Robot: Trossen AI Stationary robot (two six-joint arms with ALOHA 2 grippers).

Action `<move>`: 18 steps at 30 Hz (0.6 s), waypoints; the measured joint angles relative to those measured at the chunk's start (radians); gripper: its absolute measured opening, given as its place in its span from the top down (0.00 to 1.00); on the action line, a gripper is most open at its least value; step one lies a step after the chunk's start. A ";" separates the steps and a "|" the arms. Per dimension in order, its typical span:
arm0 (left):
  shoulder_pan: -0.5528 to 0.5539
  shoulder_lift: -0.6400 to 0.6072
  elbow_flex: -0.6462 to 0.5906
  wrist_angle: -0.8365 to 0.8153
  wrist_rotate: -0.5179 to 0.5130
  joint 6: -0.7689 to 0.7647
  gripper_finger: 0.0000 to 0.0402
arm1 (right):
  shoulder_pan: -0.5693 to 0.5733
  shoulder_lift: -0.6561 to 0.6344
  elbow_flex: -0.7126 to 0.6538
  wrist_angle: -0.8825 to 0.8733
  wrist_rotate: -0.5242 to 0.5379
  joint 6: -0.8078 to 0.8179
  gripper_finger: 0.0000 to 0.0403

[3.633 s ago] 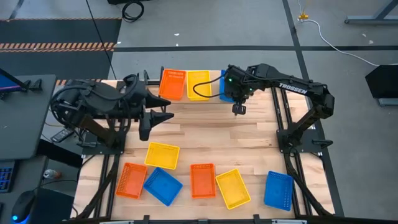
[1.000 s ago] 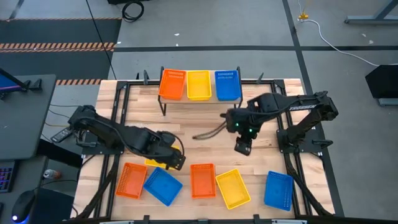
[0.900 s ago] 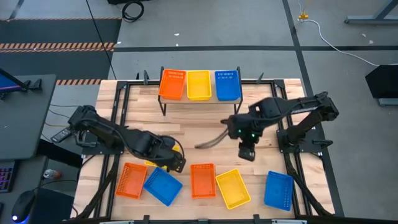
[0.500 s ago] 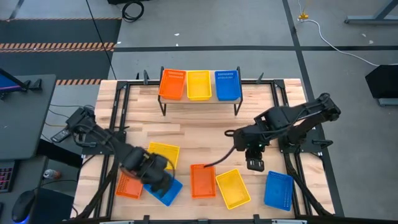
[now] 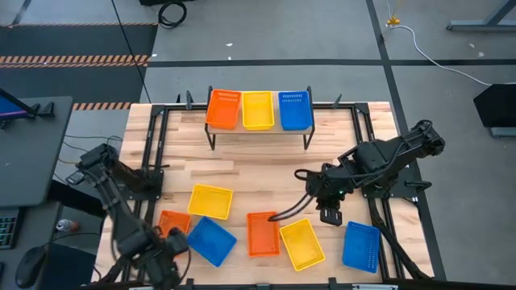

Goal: Stack baskets on shelf by color
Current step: Stack the left orange bin on top of the orange bin on the shelf

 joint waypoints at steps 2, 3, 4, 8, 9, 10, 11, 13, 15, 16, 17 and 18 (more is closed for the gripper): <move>-0.043 0.000 0.000 -0.020 -0.030 0.063 0.50 | 0.021 0.000 0.000 0.021 0.019 0.050 0.72; -0.062 0.000 0.000 -0.036 -0.041 0.088 0.49 | 0.033 0.000 0.000 0.026 0.034 0.078 0.72; -0.078 0.000 0.000 -0.048 -0.048 0.104 0.48 | 0.045 0.000 0.000 0.029 0.050 0.108 0.72; -0.119 0.000 0.000 -0.096 -0.079 0.113 0.45 | 0.092 0.000 0.000 0.040 0.124 0.234 0.72; -0.130 0.000 0.000 -0.100 -0.095 0.113 0.44 | 0.101 0.000 0.000 0.043 0.142 0.269 0.72; -0.141 0.000 0.000 -0.105 -0.115 0.113 0.44 | 0.111 0.000 0.000 0.047 0.161 0.303 0.72; -0.153 0.003 0.000 -0.112 -0.137 0.119 0.43 | 0.121 0.000 0.000 0.053 0.179 0.339 0.72; -0.170 0.013 0.000 -0.121 -0.162 0.135 0.41 | 0.140 0.000 0.000 0.080 0.221 0.401 0.72; -0.181 0.031 0.000 -0.124 -0.169 0.147 0.40 | 0.157 0.000 0.000 0.125 0.266 0.444 0.72; -0.182 0.043 0.000 -0.126 -0.171 0.148 0.39 | 0.164 0.000 0.000 0.144 0.287 0.454 0.72; -0.182 0.055 0.000 -0.126 -0.172 0.148 0.39 | 0.167 0.000 0.000 0.159 0.300 0.462 0.72; -0.182 0.069 0.000 -0.125 -0.174 0.151 0.38 | 0.170 0.000 0.000 0.163 0.308 0.473 0.72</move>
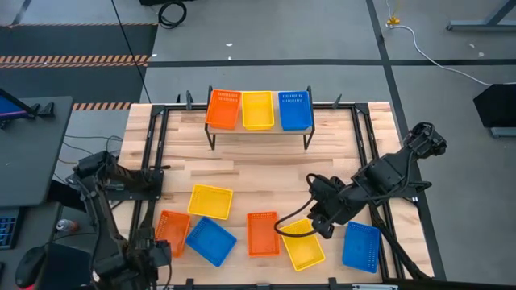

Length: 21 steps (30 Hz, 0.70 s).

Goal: Stack baskets on shelf by color
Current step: Stack the left orange bin on top of the orange bin on the shelf

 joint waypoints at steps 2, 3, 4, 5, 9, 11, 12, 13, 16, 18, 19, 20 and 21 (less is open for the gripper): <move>-0.005 0.030 0.000 0.000 -0.002 0.021 0.38 | 0.004 0.000 0.000 -0.009 -0.003 0.018 0.72; -0.008 0.045 0.000 0.001 -0.004 0.045 0.38 | 0.007 0.000 0.000 -0.017 -0.010 0.024 0.72; -0.010 0.061 0.000 0.000 -0.007 0.073 0.38 | 0.010 0.000 0.000 -0.031 -0.023 0.031 0.72; -0.010 0.076 0.000 0.000 -0.007 0.101 0.39 | 0.011 0.000 0.000 -0.045 -0.039 0.040 0.72; -0.010 0.130 0.000 0.006 -0.011 0.170 0.42 | 0.014 0.000 0.000 -0.084 -0.096 0.099 0.72; -0.010 0.151 0.000 0.027 -0.022 0.176 0.44 | 0.015 0.000 0.000 -0.085 -0.105 0.132 0.72; -0.009 0.158 0.000 0.046 -0.032 0.176 0.45 | 0.017 0.000 0.000 -0.084 -0.105 0.150 0.72; -0.010 0.164 0.000 0.069 -0.044 0.175 0.46 | 0.020 0.000 0.000 -0.083 -0.105 0.166 0.72; -0.015 0.166 -0.036 0.191 -0.047 0.175 0.52 | 0.030 0.000 0.000 -0.076 -0.109 0.204 0.72; -0.017 0.160 -0.080 0.257 -0.013 0.171 0.55 | 0.034 0.000 0.000 -0.076 -0.108 0.225 0.72; -0.017 0.155 -0.098 0.267 0.010 0.170 0.57 | 0.036 0.000 0.000 -0.076 -0.105 0.235 0.72; -0.017 0.149 -0.111 0.265 0.030 0.170 0.58 | 0.039 0.000 0.000 -0.076 -0.103 0.243 0.72; -0.017 0.141 -0.123 0.266 0.046 0.170 0.59 | 0.041 0.001 0.000 -0.074 -0.103 0.250 0.72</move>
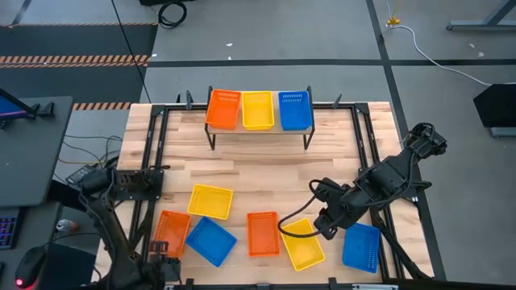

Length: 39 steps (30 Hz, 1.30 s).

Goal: Stack baskets on shelf by color
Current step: Stack the left orange bin on top of the orange bin on the shelf

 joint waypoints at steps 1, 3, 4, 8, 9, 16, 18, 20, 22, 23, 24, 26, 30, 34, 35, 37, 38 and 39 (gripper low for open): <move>0.000 -0.012 -0.012 -0.001 0.007 -0.003 0.60 | 0.002 0.000 0.000 0.002 -0.001 0.007 0.72; -0.005 -0.045 -0.033 -0.002 -0.003 -0.025 0.61 | 0.004 0.000 0.000 0.004 -0.001 0.012 0.72; -0.011 -0.062 -0.042 0.009 -0.019 -0.033 0.62 | 0.005 0.000 0.000 0.006 -0.002 0.012 0.72; -0.049 -0.119 -0.112 0.048 -0.018 -0.065 0.61 | 0.007 0.000 0.000 0.005 -0.001 0.012 0.72; -0.060 -0.130 -0.131 0.056 -0.003 -0.081 0.60 | 0.008 0.000 0.000 0.005 -0.002 0.011 0.72; -0.100 -0.196 -0.221 0.085 0.026 -0.148 0.51 | 0.008 0.000 0.000 0.005 -0.001 -0.005 0.72; -0.100 -0.205 -0.235 0.090 0.004 -0.156 0.47 | 0.008 0.000 0.000 0.004 -0.002 -0.008 0.72; -0.100 -0.206 -0.247 0.097 -0.020 -0.154 0.45 | 0.008 0.000 0.000 0.004 -0.002 -0.009 0.72; -0.097 -0.207 -0.265 0.128 -0.025 -0.135 0.42 | 0.008 0.000 0.000 0.004 -0.002 -0.010 0.72; -0.096 -0.207 -0.277 0.138 -0.022 -0.127 0.42 | 0.008 0.000 0.000 0.004 -0.002 -0.010 0.72; -0.095 -0.207 -0.288 0.136 -0.018 -0.124 0.41 | 0.008 0.000 0.000 0.004 -0.002 -0.011 0.72; -0.088 -0.206 -0.303 0.111 -0.018 -0.123 0.40 | 0.008 0.000 0.000 0.004 -0.002 -0.011 0.72; -0.067 -0.206 -0.305 0.094 -0.029 -0.081 0.41 | 0.008 0.000 0.000 0.004 -0.002 -0.008 0.72; -0.044 -0.213 -0.287 0.088 -0.023 -0.040 0.42 | 0.008 0.000 0.000 0.004 -0.014 -0.008 0.72; -0.039 -0.218 -0.275 0.088 -0.026 -0.025 0.42 | 0.008 0.000 0.000 0.004 -0.017 -0.008 0.72; -0.035 -0.227 -0.239 0.063 -0.045 0.000 0.42 | 0.011 0.000 0.000 0.004 -0.017 -0.008 0.72; -0.033 -0.230 -0.220 0.044 -0.061 0.010 0.42 | 0.011 0.000 0.000 0.004 -0.017 -0.009 0.72; -0.031 -0.233 -0.205 0.029 -0.079 0.023 0.42 | 0.012 0.000 0.000 0.004 -0.012 -0.010 0.72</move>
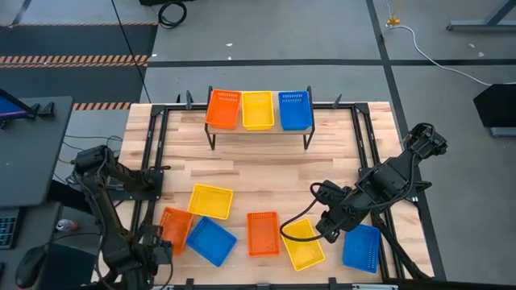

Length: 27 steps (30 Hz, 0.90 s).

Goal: Stack baskets on shelf by color
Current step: Stack the left orange bin on top of the orange bin on the shelf

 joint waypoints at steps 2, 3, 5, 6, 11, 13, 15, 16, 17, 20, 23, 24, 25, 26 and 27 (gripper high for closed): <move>0.000 -0.007 0.015 -0.020 -0.032 0.011 0.42 | 0.000 0.000 0.000 0.000 0.014 -0.001 0.72; 0.000 -0.009 0.015 -0.029 -0.043 0.013 0.42 | 0.000 0.000 0.000 0.000 0.021 -0.002 0.72; 0.000 -0.009 0.002 -0.033 -0.046 0.027 0.42 | 0.000 0.000 0.000 0.000 0.037 -0.002 0.72; 0.000 -0.008 -0.010 -0.031 -0.045 0.031 0.42 | 0.000 0.000 0.000 0.000 0.041 -0.002 0.72; 0.013 -0.008 -0.113 0.048 -0.044 0.058 0.42 | 0.000 0.000 0.000 0.000 0.046 -0.002 0.72; 0.029 -0.006 -0.165 0.082 -0.043 0.056 0.42 | 0.000 0.000 0.000 0.000 0.046 -0.002 0.72; 0.055 -0.006 -0.208 0.132 -0.024 0.056 0.43 | 0.000 0.000 0.000 0.000 0.047 -0.003 0.72; 0.067 -0.006 -0.224 0.159 -0.012 0.057 0.44 | 0.000 0.000 0.000 0.000 0.048 -0.004 0.72; 0.079 -0.006 -0.236 0.180 0.000 0.058 0.45 | 0.000 0.000 0.000 0.000 0.047 -0.008 0.72; 0.117 -0.006 -0.246 0.225 0.016 0.061 0.56 | 0.000 0.000 0.000 -0.001 0.047 -0.032 0.72; 0.149 -0.006 -0.237 0.256 0.034 0.085 0.72 | 0.000 0.000 0.000 -0.001 0.048 -0.067 0.72; 0.159 -0.006 -0.231 0.264 0.041 0.094 0.78 | 0.000 0.000 0.000 -0.002 0.054 -0.081 0.72; 0.172 -0.006 -0.223 0.265 0.052 0.103 0.84 | 0.000 0.000 0.000 -0.004 0.065 -0.094 0.72; 0.183 -0.006 -0.214 0.260 0.054 0.107 0.90 | 0.000 0.000 0.000 -0.008 0.078 -0.108 0.72; 0.194 -0.006 -0.202 0.252 0.057 0.108 0.95 | 0.000 0.000 0.000 -0.013 0.092 -0.120 0.72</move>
